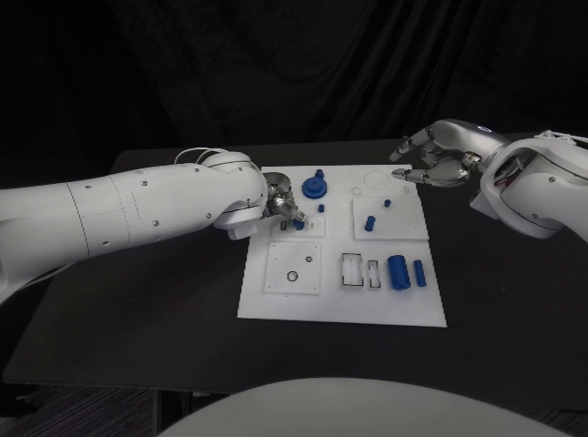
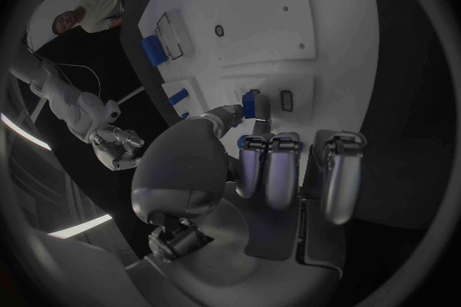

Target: Assemble the parts on the task board

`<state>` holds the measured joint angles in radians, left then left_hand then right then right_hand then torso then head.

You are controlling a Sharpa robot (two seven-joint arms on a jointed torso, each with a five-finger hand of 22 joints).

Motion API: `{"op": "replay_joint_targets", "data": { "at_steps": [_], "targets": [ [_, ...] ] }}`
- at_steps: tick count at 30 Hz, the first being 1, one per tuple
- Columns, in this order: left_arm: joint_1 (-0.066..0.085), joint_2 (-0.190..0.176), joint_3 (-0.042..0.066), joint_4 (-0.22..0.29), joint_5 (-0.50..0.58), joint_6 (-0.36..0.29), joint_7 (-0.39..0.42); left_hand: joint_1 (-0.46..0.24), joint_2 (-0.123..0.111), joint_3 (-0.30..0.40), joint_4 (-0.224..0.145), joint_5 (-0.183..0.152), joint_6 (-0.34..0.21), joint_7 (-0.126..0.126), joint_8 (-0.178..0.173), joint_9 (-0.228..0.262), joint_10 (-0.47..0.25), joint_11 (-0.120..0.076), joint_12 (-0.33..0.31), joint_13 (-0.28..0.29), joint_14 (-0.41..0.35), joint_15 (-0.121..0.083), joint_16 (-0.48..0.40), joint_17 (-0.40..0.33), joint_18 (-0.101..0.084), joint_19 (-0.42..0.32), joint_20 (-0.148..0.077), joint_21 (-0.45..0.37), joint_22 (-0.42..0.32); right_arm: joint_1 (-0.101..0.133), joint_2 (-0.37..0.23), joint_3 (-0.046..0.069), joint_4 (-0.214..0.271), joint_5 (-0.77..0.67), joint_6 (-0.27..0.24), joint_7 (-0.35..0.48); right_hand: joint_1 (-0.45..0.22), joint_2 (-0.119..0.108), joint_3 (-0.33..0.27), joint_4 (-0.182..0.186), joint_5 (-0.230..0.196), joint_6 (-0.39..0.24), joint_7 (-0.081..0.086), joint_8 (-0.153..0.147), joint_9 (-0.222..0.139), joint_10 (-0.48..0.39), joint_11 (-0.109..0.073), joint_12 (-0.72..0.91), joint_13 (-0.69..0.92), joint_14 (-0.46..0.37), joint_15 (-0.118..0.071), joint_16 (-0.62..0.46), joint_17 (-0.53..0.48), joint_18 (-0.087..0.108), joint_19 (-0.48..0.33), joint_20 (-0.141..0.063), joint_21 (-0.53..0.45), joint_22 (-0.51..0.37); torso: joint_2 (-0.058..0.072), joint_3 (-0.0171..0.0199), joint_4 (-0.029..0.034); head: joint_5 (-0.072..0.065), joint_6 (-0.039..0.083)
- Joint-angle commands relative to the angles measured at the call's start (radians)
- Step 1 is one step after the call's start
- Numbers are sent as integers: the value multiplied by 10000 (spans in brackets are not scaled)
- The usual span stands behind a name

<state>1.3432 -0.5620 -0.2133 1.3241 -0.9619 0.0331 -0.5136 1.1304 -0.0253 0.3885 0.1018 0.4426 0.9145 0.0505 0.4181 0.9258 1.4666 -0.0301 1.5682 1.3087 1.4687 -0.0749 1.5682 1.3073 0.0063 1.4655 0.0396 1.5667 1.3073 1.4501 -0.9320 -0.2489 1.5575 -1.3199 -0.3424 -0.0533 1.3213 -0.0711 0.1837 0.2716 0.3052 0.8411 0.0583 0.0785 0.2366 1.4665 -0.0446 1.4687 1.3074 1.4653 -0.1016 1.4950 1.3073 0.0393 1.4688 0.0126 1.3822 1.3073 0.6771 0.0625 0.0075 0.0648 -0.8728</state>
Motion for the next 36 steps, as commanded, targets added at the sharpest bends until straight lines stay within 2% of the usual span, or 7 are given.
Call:
{"op": "replay_joint_targets", "data": {
  "at_steps": [1, 11, 22, 36],
  "targets": [
    [-22, 16, 5, -5, -47, 137, 59, -82, 36, 123, -78, 42, 28, -61, -69, 14, 1042, 71, 26, 2621, 1021, 73, 26, 2635, -63, 1053, 59, 41, 2635, -20, -5, 11, 4, -5, 43, -243, 63, 5, 35, -39, 12, 52, -10, 38, -21, 254, 96, -49, 1610, 809, 89, -72, 1517, 42, 228, 75, -65, 2062, 11, 6, -23, 38, 2],
    [-22, -41, 5, 5, -47, 101, 19, -90, 42, 137, -84, 42, 31, -59, -81, 17, 1042, 73, 26, 2621, 1021, 75, 26, 2635, -63, 1053, 60, 41, 2635, -20, -20, 11, 12, -5, 82, -260, 63, 5, 35, -39, 12, 52, -10, 38, -21, 254, 96, -49, 1610, 809, 89, -72, 1517, 42, 228, 75, -65, 2062, 6, 5, 11, 18, 2],
    [-22, -126, 5, 15, -47, 136, -29, -90, 42, 137, -84, 42, 31, -59, -81, 17, 1042, 73, 26, 2621, 1021, 75, 26, 2635, -63, 1053, 60, 41, 2635, -20, -10, 11, 1, -4, 125, -271, 63, 5, 35, -39, 12, 52, -10, 38, -21, 254, 96, -49, 1610, 809, 89, -72, 1517, 42, 228, 75, -65, 2062, 1, -16, 7, 39, 2],
    [-22, -112, 5, 4, -47, 219, -2, -98, 42, 159, -102, 48, 40, -59, -97, 24, 1042, 75, 26, 2621, 1021, 77, 26, 2635, -63, 1053, 62, 41, 2635, -21, 5, 11, -12, -5, 135, -269, 61, 2, 32, -36, 12, 60, -9, 35, -29, 236, 97, -79, 1581, 807, 90, -80, 1507, 45, 221, 76, -83, 2057, 4, -4, -5, 74, 2]
  ]
}}
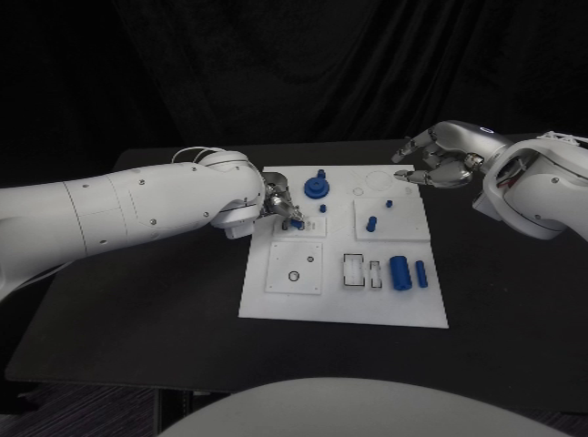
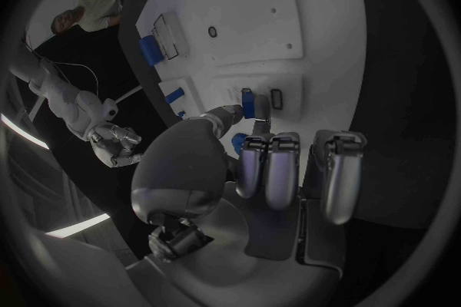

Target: Assemble the parts on the task board

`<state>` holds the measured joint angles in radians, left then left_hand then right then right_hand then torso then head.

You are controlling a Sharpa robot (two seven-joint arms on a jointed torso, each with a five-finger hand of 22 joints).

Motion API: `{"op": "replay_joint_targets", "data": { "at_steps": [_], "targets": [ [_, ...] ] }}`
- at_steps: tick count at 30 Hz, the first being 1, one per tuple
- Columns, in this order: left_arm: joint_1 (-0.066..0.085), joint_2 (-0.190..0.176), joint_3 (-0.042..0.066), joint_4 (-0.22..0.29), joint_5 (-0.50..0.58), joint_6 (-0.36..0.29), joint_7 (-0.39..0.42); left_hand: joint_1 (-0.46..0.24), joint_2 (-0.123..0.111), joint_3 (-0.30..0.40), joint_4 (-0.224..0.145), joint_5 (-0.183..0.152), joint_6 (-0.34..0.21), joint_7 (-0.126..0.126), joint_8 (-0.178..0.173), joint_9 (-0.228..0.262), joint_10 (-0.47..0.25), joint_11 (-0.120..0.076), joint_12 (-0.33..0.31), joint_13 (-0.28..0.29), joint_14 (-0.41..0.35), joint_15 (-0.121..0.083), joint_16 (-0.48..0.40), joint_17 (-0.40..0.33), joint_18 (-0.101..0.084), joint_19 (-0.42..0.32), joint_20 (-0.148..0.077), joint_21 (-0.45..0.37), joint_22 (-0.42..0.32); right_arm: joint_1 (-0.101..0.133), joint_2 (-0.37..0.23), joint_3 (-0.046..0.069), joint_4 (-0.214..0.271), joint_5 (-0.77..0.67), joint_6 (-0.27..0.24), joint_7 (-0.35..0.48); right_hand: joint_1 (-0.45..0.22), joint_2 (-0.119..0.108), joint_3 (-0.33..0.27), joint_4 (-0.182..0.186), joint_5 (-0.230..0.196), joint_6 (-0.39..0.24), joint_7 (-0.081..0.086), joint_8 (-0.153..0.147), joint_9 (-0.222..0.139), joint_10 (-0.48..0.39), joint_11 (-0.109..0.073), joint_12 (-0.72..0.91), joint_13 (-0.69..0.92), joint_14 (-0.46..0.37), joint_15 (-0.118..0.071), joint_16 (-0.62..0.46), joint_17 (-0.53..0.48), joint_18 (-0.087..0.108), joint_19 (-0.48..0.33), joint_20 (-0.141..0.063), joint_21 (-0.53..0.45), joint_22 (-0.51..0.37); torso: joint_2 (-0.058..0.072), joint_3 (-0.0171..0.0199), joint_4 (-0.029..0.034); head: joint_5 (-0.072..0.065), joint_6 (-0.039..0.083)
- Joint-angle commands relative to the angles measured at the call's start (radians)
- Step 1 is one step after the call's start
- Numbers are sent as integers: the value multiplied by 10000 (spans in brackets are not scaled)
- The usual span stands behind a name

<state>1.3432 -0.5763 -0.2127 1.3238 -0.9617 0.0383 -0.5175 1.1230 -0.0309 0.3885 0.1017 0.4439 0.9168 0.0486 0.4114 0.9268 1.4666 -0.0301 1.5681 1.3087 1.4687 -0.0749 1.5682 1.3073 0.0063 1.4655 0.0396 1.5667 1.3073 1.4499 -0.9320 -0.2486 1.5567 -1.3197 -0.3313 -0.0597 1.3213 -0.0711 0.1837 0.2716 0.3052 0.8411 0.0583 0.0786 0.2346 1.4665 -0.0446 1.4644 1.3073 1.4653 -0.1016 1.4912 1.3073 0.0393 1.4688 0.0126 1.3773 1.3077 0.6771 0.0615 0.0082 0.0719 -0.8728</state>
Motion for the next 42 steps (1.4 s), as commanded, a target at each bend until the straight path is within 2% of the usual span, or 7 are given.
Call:
{"op": "replay_joint_targets", "data": {
  "at_steps": [1, 30, 31, 32, 37, 38, 42],
  "targets": [
    [-22, 40, -1, 7, -48, 174, 40, -24, 98, 159, -101, 35, 18, -40, -30, 14, 1042, 75, 26, 2621, 1021, 77, 26, 2635, -63, 1053, 63, 41, 2635, -20, 9, 7, -5, -7, 24, -204, 61, 2, 32, -36, 11, 60, -9, 35, -9, 236, 97, -36, 1582, 807, 90, -42, 1507, 45, 221, 76, -33, 2053, 5, 6, -14, 2, 2],
    [-27, 100, -1, -67, -48, 190, 134, -75, 112, 205, -123, -9, 17, -25, -89, 30, 1042, 87, 26, 2621, 1021, 85, 26, 2635, -63, 1053, 71, 41, 2635, -37, 15, 7, -12, -7, 45, -217, 61, 2, 32, -36, 11, 60, -9, 35, -9, 236, 97, -36, 1582, 807, 90, -42, 1507, 45, 221, 76, -33, 2053, -1, 9, -15, -3, 2],
    [-27, 98, -1, -67, -48, 197, 134, -126, 114, 213, -128, -110, 31, -17, -122, 46, 1042, 94, 26, 2621, 1021, 93, 26, 2635, -63, 1053, 77, 41, 2635, -37, 15, 7, -14, -7, 48, -218, 61, 2, 32, -36, 11, 60, -9, 35, -9, 236, 97, -36, 1582, 807, 90, -42, 1507, 45, 221, 76, -33, 2053, 2, 9, -15, -4, 2],
    [-27, 98, -1, -68, -48, 204, 136, -258, 133, 205, -122, -471, 70, -10, -204, 85, 1042, 105, 26, 2621, 1021, 105, 26, 2635, -63, 1053, 92, 41, 2635, -38, 16, 7, -16, -7, 51, -219, 61, 2, 32, -36, 11, 60, -9, 35, -9, 236, 97, -36, 1582, 807, 90, -42, 1507, 45, 221, 76, -33, 2053, 3, 8, -14, 4, 2],
    [-28, 107, -1, -63, -48, 209, 178, -486, 187, 116, -69, -1131, 149, 2, -364, 155, 1042, 119, 26, 2621, 1021, 118, 26, 2635, -63, 1053, 109, 41, 2635, -41, 23, 7, -18, -7, 63, -224, 63, 0, 32, -38, 12, 68, -7, 32, -17, 220, 99, -63, 1556, 803, 91, -53, 1493, 51, 210, 78, -60, 2045, -3, 10, -14, 8, 2],
    [-28, 111, -1, -63, -48, 212, 187, -623, 209, 26, 19, -1488, 174, 14, -441, 167, 1042, 127, 26, 2621, 1021, 130, 26, 2635, -63, 1053, 120, 41, 2635, -42, 24, 7, -19, -7, 66, -225, 63, 0, 32, -38, 12, 68, -7, 32, -17, 220, 99, -63, 1556, 803, 91, -53, 1493, 51, 210, 78, -60, 2045, -1, 12, -14, 13, 2],
    [-28, 122, -1, -62, -48, 235, 228, -755, 221, -87, 106, -1681, 213, 31, -540, 182, 1042, 145, 26, 2621, 1021, 139, 26, 2635, -63, 1053, 128, 41, 2635, -43, 26, 7, -19, -7, 80, -231, 63, 0, 32, -38, 12, 68, -7, 32, -17, 220, 99, -63, 1556, 803, 91, -53, 1493, 51, 210, 78, -60, 2045, 4, 12, -6, 11, 2]
  ]
}}
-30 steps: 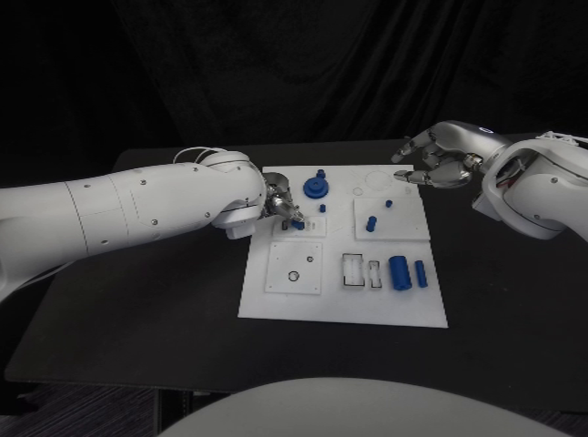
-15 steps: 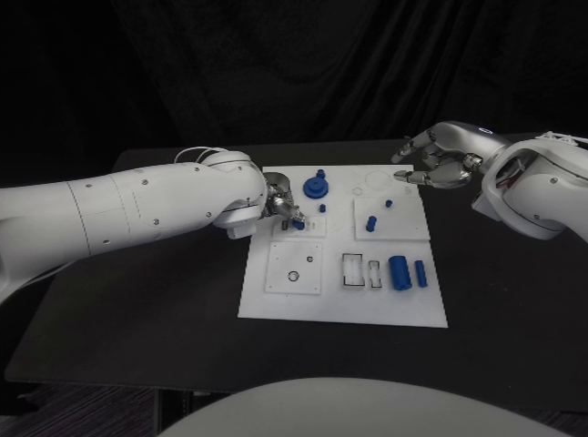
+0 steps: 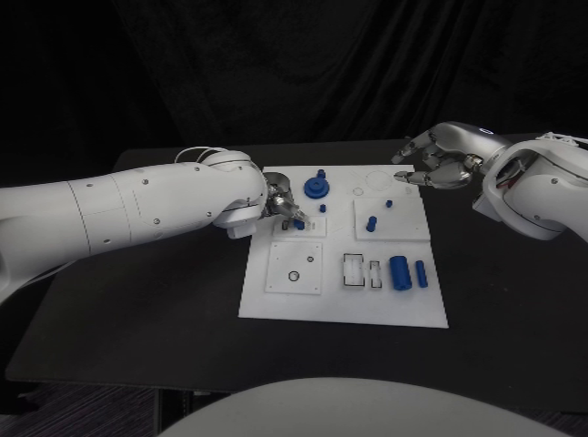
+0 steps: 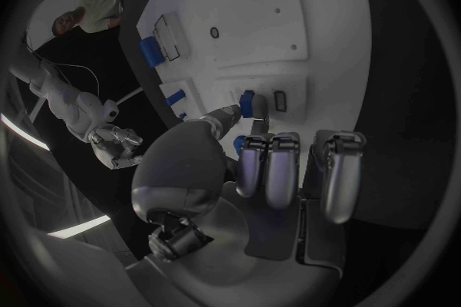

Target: Assemble the parts on the task board

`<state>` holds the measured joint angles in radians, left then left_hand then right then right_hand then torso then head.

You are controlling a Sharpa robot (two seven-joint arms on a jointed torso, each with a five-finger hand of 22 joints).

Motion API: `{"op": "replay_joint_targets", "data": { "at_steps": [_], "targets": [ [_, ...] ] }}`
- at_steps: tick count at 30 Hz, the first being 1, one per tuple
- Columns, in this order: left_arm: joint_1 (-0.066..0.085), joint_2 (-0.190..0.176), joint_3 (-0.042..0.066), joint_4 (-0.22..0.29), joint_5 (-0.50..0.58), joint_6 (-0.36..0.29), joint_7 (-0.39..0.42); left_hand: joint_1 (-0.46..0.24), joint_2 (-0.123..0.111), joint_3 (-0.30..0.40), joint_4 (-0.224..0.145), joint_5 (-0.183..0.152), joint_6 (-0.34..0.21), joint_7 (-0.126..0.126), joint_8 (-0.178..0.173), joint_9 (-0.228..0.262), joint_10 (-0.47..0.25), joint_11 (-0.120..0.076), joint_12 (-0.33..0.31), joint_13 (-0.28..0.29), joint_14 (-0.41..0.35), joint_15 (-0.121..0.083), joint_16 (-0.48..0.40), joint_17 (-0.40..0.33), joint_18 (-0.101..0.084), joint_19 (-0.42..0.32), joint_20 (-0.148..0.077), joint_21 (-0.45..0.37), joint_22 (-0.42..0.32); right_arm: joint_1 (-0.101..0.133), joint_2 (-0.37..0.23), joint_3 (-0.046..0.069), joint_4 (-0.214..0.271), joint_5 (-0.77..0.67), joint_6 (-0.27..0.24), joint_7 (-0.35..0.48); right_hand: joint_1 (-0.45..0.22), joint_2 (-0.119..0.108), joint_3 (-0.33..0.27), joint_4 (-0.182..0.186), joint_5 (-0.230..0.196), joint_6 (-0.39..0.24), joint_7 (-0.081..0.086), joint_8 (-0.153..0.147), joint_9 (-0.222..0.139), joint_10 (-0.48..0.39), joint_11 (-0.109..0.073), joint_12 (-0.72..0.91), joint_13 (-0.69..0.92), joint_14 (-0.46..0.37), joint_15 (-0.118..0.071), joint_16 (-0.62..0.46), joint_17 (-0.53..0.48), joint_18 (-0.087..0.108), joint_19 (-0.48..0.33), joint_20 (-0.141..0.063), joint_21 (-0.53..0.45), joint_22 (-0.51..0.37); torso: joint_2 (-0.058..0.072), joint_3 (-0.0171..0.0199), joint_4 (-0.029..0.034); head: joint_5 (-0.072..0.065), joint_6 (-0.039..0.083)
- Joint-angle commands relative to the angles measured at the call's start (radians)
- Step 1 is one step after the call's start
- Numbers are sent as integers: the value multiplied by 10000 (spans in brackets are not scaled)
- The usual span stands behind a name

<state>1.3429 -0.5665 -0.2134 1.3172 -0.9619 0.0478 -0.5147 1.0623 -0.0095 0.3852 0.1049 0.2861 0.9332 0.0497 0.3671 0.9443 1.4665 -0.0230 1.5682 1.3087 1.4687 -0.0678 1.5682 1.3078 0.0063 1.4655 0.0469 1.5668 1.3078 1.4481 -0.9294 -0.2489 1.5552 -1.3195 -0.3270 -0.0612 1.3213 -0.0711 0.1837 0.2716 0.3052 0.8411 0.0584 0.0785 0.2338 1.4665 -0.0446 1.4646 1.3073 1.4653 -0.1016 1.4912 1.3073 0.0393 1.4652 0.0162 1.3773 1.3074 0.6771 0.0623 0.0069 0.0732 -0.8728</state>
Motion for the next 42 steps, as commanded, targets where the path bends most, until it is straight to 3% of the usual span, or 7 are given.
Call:
{"op": "replay_joint_targets", "data": {
  "at_steps": [1, 10, 14, 17, 23, 30, 42],
  "targets": [
    [-24, 27, 6, 4, -46, 147, 211, -176, 7, -78, 94, -127, 56, 24, -114, 9, 1043, 77, 26, 2621, 1021, 71, 26, 2630, -63, 1053, 55, 40, 2630, -25, -1, 11, -3, -8, 38, -216, 63, 0, 32, -38, 12, 68, -7, 32, -9, 220, 98, -66, 1556, 804, 91, -53, 1493, 50, 245, 41, -61, 2048, 4, 2, 8, -2, 2],
    [-25, 28, 6, -2, -46, 196, 257, -341, -24, -280, 214, -272, 82, 47, -251, 15, 1043, 100, 26, 2621, 1021, 89, 26, 2630, -63, 1053, 71, 40, 2630, -26, -6, 11, -2, -8, 61, -229, 63, 0, 32, -38, 12, 68, -7, 32, -9, 220, 98, -66, 1556, 804, 91, -53, 1493, 50, 245, 41, -61, 2048, 8, -1, 4, 27, 2],
    [-26, 33, 6, -5, -46, 213, 282, -380, -9, -447, 255, -646, 108, 69, -426, -15, 1043, 119, 26, 2621, 1021, 106, 26, 2630, -63, 1053, 90, 40, 2630, -26, -1, 11, -1, -8, 69, -232, 64, 0, 32, -38, 12, 74, -6, 32, -13, 212, 99, -79, 1544, 800, 91, -66, 1476, 54, 237, 42, -80, 2043, 7, -1, 0, 34, 2],
    [-26, 38, 6, -6, -46, 224, 298, -532, -19, -709, 397, -1201, 159, 113, -618, -69, 1043, 154, 26, 2621, 1021, 138, 26, 2630, -63, 1053, 118, 40, 2630, -26, -1, 11, -1, -8, 77, -235, 64, 0, 32, -38, 12, 74, -6, 32, -13, 212, 99, -79, 1544, 800, 91, -66, 1476, 54, 237, 42, -80, 2043, 11, -2, 1, 37, 2],
    [-27, 44, 6, -11, -46, 296, 300, -702, -36, -1002, 563, -1597, 231, 147, -777, -93, 1043, 189, 26, 2621, 1021, 168, 26, 2630, -63, 1053, 145, 40, 2630, -26, -12, 11, 3, -8, 91, -248, 64, 0, 32, -38, 12, 74, -6, 32, -13, 212, 99, -79, 1544, 800, 91, -66, 1476, 54, 237, 42, -80, 2043, 6, 3, 12, 28, 2],
    [-28, 55, 6, -30, -46, 293, 320, -719, 33, -1362, 631, -1814, 208, 113, -430, 452, 1043, 170, 26, 2621, 1021, 161, 26, 2630, -63, 1053, 151, 40, 2630, -26, -4, 11, -3, -8, 113, -267, 64, 0, 32, -38, 12, 74, -6, 32, -13, 212, 99, -79, 1544, 800, 91, -66, 1476, 54, 237, 42, -80, 2043, 4, 1, -1, 48, 2],
    [-30, 73, 6, -43, -46, 210, 383, -762, 116, -1641, 753, -1911, 247, 49, -148, 874, 1043, 123, 26, 2621, 1021, 128, 26, 2630, -63, 1053, 127, 40, 2630, -50, 10, 11, -46, -8, 132, -267, 69, 2, 34, -40, 13, 86, -8, 32, -18, 212, 99, -84, 1539, 798, 91, -70, 1471, 55, 235, 43, -85, 2041, 1, 0, 4, 31, 2]
  ]
}}
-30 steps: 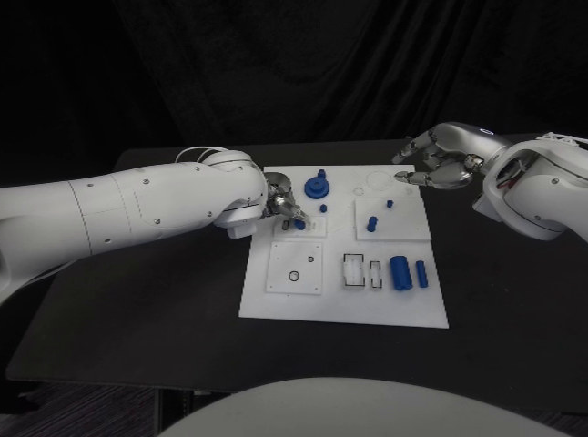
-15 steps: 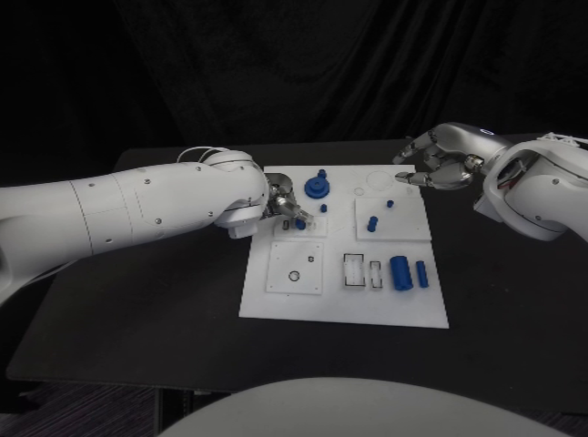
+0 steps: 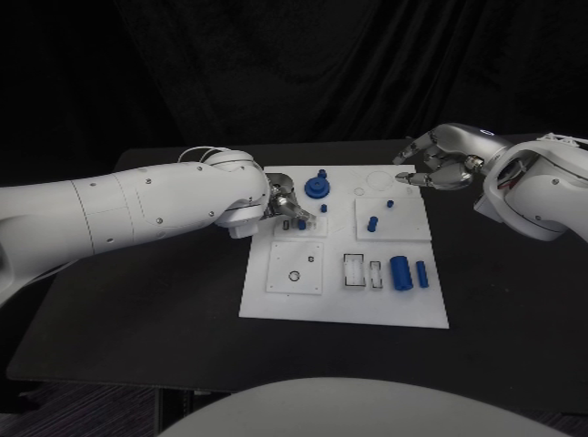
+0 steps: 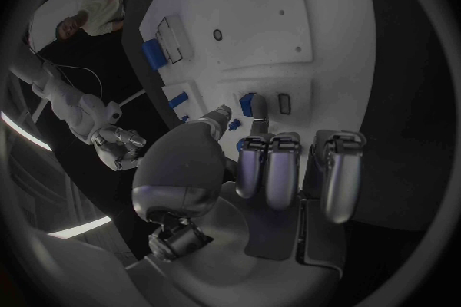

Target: Assemble the parts on the task board

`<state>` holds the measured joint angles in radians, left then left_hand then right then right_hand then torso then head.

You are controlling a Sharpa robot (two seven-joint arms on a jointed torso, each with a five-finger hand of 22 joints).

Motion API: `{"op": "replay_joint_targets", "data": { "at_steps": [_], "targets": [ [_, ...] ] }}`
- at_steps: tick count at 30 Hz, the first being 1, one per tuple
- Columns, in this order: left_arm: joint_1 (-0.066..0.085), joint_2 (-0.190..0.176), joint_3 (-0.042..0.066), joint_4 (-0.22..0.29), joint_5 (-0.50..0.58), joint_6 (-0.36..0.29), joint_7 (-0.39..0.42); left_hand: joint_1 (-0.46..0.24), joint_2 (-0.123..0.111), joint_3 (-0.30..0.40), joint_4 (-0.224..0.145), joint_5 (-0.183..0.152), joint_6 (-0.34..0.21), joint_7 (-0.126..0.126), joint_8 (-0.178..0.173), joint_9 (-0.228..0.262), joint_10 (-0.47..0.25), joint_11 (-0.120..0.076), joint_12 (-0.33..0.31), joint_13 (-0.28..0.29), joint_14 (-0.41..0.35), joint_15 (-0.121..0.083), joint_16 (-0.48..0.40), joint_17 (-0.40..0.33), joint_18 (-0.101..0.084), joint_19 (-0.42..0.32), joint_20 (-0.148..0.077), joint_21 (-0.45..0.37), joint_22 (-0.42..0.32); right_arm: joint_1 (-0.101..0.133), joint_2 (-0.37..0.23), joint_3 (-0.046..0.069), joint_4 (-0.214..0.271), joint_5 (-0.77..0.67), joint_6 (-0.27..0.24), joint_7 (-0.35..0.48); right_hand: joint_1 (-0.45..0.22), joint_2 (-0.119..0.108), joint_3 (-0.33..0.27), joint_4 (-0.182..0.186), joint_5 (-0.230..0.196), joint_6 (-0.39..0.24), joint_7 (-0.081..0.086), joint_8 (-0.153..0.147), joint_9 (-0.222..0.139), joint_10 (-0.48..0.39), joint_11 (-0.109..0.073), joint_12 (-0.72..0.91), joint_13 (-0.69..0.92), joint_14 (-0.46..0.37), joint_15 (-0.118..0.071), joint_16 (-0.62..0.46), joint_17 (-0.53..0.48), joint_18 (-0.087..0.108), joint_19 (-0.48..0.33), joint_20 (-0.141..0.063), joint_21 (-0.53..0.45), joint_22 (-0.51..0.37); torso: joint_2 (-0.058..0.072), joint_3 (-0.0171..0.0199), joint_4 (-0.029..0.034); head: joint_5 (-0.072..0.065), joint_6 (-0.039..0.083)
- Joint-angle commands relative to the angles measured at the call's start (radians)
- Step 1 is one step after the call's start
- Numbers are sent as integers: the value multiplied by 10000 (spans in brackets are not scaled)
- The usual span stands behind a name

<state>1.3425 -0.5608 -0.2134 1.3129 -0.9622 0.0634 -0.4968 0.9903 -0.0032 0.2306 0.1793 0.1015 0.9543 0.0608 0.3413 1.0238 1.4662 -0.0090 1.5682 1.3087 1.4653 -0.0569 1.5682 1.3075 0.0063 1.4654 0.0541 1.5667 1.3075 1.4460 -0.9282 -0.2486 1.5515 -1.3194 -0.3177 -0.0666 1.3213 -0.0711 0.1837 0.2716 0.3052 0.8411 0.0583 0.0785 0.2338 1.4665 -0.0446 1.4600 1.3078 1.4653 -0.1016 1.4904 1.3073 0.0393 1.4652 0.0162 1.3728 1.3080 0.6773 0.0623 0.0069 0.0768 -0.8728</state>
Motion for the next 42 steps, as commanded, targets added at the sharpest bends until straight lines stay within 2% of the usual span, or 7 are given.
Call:
{"op": "replay_joint_targets", "data": {
  "at_steps": [1, 15, 17, 23, 40, 41, 42],
  "targets": [
    [-26, 15, 6, 0, -43, 49, 201, -36, 59, -106, 10, -62, 49, -69, 131, 104, 1046, -23, 26, 2621, 1055, 15, 26, 2632, -63, 1054, 50, 41, 2633, -32, -3, 8, -9, -9, 40, -213, 69, 1, 34, -40, 13, 86, -7, 32, -19, 212, 100, -37, 1534, 798, 91, -63, 1471, 55, 235, 44, -40, 2036, -2, 0, 3, -5, 2],
    [1, -487, 8, 444, -43, -1203, 613, 160, 150, -364, 48, 258, 239, -244, 595, 686, 1046, -176, 26, 2621, 1055, -123, 26, 2632, -63, 1054, -74, 41, 2633, -85, -68, 9, -18, -9, 46, -209, 65, 6, 34, -36, 13, 89, -5, 31, -23, 196, 101, -61, 1510, 795, 91, -73, 1457, 60, 227, 44, -60, 2030, 1, -1, -1, -71, 2],
    [75, -657, 8, 599, -43, -1471, 780, 202, 137, -449, 77, 546, 233, -270, 646, 775, 1046, -202, 26, 2621, 1055, -151, 26, 2632, -63, 1054, -105, 41, 2633, -87, -82, 9, -20, -9, 49, -219, 65, 6, 34, -36, 13, 89, -5, 31, -23, 196, 101, -61, 1510, 795, 91, -73, 1457, 60, 227, 44, -60, 2030, -1, -4, 3, -91, 2],
    [400, -1061, 9, 775, -42, -2018, 1324, 309, 164, -484, 70, 683, 247, -304, 690, 847, 1046, -231, 26, 2621, 1055, -177, 26, 2632, -63, 1054, -130, 41, 2633, -89, -107, 9, -44, -9, 86, -247, 49, 21, 35, -21, 12, 92, -2, 28, -28, 181, 103, -87, 1486, 800, 92, -56, 1480, 56, 233, 45, -43, 2035, 0, -5, 10, -107, 2],
    [400, -1061, 9, 775, -42, -2018, 1324, 309, 164, -484, 70, 683, 247, -304, 690, 847, 1046, -231, 26, 2621, 1055, -177, 26, 2632, -63, 1054, -130, 41, 2633, -89, -106, 9, -49, -9, 88, -248, 49, 21, 35, -21, 12, 92, -2, 28, -28, 181, 103, -87, 1486, 800, 92, -56, 1480, 56, 233, 45, -43, 2035, -3, -5, 8, -104, 2],
    [585, -1036, 5, -448, -114, -1298, 1560, 309, 164, -484, 70, 683, 247, -304, 690, 847, 1046, -231, 26, 2621, 1055, -177, 26, 2632, -63, 1054, -130, 41, 2633, -171, -118, 8, -207, -8, 79, -174, 49, 21, 35, -21, 12, 92, -2, 28, -28, 181, 103, -87, 1486, 800, 92, -56, 1480, 56, 233, 45, -43, 2035, 18, -26, -6, -112, 2],
    [573, -987, 5, -552, -264, -1367, 1592, 359, 193, -491, 88, 794, 266, -320, 712, 877, 1046, -247, 26, 2621, 1055, -188, 26, 2632, -63, 1054, -144, 41, 2633, -177, -121, 8, -207, -8, 76, -169, 49, 21, 35, -21, 12, 92, -2, 28, -28, 181, 103, -87, 1486, 800, 92, -56, 1480, 56, 233, 45, -43, 2035, 18, -25, -9, -110, 2]
  ]
}}
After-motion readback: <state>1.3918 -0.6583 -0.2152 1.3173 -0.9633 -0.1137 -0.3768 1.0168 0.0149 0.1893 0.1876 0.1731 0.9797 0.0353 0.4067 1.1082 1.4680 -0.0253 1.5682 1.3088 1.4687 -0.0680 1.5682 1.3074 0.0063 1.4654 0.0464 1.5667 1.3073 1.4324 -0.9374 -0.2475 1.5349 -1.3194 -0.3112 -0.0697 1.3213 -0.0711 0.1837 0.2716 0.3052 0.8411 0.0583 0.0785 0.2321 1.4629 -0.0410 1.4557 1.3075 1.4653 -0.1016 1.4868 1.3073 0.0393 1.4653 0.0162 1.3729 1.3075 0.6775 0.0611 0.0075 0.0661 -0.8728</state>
